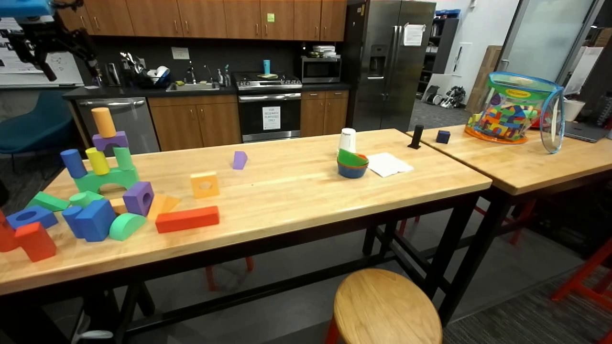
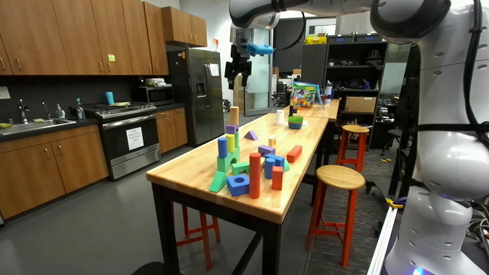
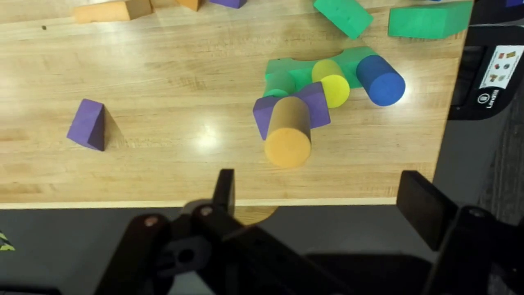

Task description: Move the object and place it amongst the other objects

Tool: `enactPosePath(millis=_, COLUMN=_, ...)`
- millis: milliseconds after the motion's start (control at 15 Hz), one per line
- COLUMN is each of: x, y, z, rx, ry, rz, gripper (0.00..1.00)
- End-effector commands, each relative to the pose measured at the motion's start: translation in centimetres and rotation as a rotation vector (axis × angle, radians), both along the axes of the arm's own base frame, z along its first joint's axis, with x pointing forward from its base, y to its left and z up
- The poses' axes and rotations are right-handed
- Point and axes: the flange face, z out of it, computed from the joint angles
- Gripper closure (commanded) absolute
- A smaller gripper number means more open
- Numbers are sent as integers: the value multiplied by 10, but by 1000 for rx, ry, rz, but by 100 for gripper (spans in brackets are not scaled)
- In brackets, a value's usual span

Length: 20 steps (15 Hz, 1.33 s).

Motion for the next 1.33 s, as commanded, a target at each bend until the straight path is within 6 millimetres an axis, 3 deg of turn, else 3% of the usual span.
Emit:
enactPosePath(millis=0, x=20, y=6, z=6, rx=-55, ry=-16, rz=39, gripper=0)
enactPosePath(millis=267, x=44, y=11, z=-11, rx=-37, ry=3, rz=37, gripper=0)
enactPosePath(millis=533, x=57, y=2, z=-25, rx=-20, ry=9, rz=22, gripper=0)
enactPosePath(millis=1000, x=59, y=-21, z=-22, rx=30, ry=26, rz=-25, gripper=0)
enactPosePath(millis=1267, x=56, y=-20, z=-27, rx=46, ry=61, rz=-25, gripper=0)
